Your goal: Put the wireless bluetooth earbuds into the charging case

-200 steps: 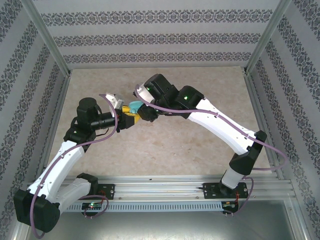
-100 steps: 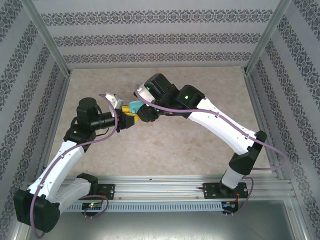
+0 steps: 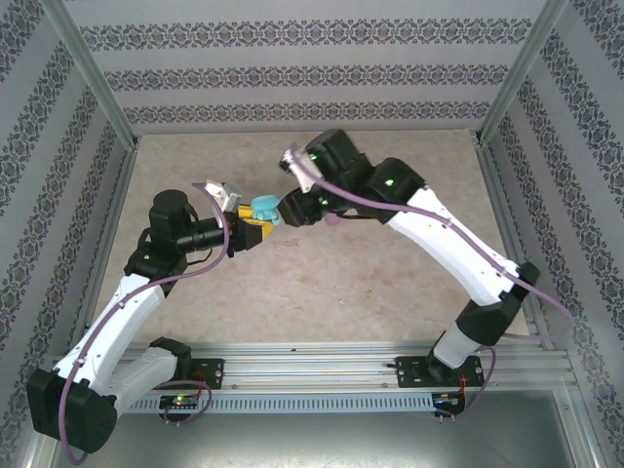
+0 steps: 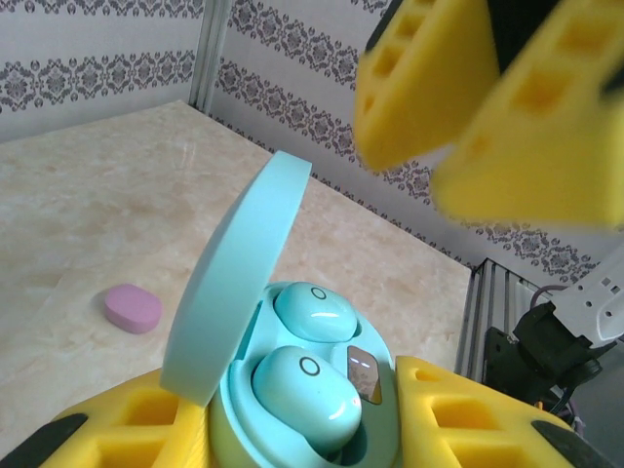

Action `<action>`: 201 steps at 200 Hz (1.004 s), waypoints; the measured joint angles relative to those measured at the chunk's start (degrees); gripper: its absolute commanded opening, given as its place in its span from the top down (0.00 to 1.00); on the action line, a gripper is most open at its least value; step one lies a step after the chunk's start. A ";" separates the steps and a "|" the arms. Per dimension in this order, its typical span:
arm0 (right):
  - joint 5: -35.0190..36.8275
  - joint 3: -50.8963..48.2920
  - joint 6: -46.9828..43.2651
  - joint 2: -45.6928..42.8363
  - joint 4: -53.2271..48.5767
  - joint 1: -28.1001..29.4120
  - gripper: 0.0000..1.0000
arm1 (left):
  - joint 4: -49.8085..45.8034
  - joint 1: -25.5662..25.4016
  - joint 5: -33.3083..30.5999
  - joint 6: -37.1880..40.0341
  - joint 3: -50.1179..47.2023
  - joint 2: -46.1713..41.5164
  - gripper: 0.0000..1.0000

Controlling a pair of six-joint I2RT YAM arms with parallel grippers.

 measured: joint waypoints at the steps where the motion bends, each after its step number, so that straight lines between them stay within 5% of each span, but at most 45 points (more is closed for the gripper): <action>1: -0.09 -0.11 0.20 -0.15 0.11 -0.13 0.58 | 0.11 0.00 0.02 -0.09 0.00 0.04 0.77; 62: -12.11 -12.81 17.92 -7.43 14.93 -12.31 0.48 | 5.33 -0.02 1.18 -3.56 0.33 2.95 0.77; 201: -23.10 -13.75 27.50 0.11 23.12 -12.90 0.37 | 12.92 -1.92 1.62 -9.31 2.49 7.32 0.77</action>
